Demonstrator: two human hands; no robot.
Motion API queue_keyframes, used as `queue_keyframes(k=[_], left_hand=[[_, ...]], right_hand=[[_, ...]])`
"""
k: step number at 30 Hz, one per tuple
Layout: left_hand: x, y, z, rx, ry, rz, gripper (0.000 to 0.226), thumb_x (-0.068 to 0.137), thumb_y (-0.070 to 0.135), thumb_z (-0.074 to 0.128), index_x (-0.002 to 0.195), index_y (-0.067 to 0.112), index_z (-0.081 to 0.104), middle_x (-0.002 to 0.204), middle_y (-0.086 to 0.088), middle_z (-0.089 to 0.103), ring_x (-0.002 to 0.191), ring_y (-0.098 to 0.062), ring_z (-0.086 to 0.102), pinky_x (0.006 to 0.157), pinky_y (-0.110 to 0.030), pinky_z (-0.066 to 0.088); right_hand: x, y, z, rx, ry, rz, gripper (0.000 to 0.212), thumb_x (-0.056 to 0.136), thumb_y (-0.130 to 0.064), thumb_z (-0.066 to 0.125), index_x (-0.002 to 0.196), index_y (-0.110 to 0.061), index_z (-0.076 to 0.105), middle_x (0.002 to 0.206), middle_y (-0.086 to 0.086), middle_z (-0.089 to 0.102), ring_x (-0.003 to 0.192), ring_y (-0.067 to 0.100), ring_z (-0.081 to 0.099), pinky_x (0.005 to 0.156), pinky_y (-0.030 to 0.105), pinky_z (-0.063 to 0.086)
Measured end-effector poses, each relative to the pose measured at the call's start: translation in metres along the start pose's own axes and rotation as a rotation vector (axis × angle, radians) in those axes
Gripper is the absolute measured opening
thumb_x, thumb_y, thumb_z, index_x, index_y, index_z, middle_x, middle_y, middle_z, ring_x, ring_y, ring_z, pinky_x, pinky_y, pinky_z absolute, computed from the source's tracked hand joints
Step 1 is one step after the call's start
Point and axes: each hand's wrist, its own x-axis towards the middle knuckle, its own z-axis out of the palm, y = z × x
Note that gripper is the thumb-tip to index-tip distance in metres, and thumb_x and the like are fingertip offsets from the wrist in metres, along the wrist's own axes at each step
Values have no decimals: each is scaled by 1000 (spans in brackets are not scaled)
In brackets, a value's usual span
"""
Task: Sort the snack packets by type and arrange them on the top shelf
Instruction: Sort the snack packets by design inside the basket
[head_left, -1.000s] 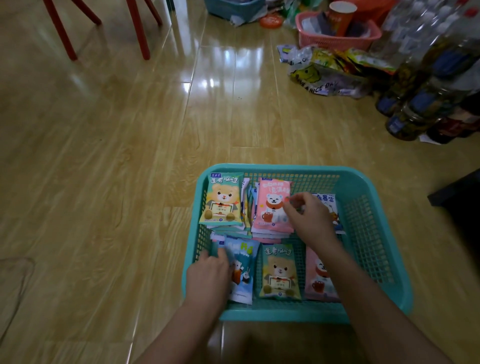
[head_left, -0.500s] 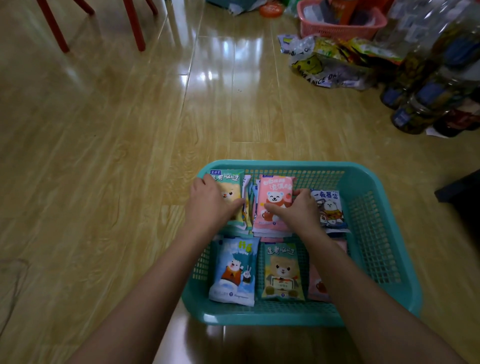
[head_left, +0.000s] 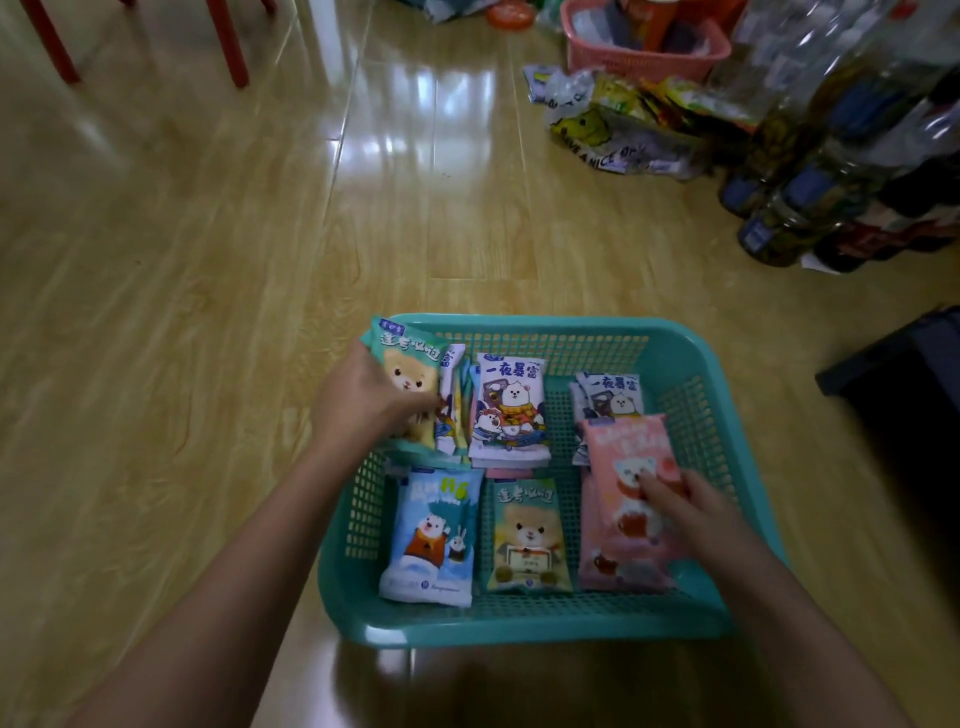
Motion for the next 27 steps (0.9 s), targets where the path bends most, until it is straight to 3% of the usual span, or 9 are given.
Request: queue_keyframes(k=[4,7,11,14,16,19,24,27], left_hand=[[-37,-3,1,-343,-141,-28,64,49,31,88,103,15,57,90,-6,71,78,-27,70,73,-46,58],[-70,-4,16,-543,-372,-82,36,73,18,75,105,14,57,90,-8,73,80,-26,71,76,-44,58],[-96,-12,48,-564,-500,-128,19,87,19,61,105,17,54,96,-8,71,84,-26,67,82,-47,53],[-96,-18,72,-391,-588,-168,3,93,21,49,96,21,48,92,-2,64,79,-17,61,73,-33,50],[-93,-20,83,-314,-650,-189,9,95,23,46,100,16,46,100,-5,64,84,-18,63,74,-34,54],[-87,-16,94,-143,-659,-86,21,94,23,51,110,10,45,106,-8,62,81,-17,60,62,-24,51],[-84,-12,103,358,-442,190,24,90,30,56,97,7,61,97,-8,66,83,-19,61,72,-28,47],[-93,1,95,640,-322,403,18,93,23,49,94,9,61,97,-10,66,89,-25,61,75,-32,47]], right_hand=[[7,32,0,-219,62,158,23,94,-26,49,106,-6,51,92,9,66,73,20,67,61,30,53],[11,37,2,-733,130,121,25,95,-37,46,92,-12,51,82,0,60,72,12,60,62,25,49],[11,25,-2,-1171,177,106,38,93,-47,43,94,-11,57,99,8,65,84,22,58,76,30,46],[9,14,-8,-1184,258,-4,36,91,-46,47,106,-15,54,111,7,62,99,25,59,80,34,48],[5,3,-11,-1160,322,-102,38,90,-47,47,116,-19,51,117,3,58,105,24,58,82,38,49],[4,-17,-11,-1081,365,-233,39,91,-45,48,122,-21,50,122,0,55,107,23,56,82,38,49],[14,-38,3,-1002,320,-313,34,91,-40,50,120,-22,55,121,-2,59,105,21,58,81,33,46],[26,-42,20,-919,269,-371,29,92,-37,51,112,-19,61,111,0,65,97,20,61,83,35,51]])
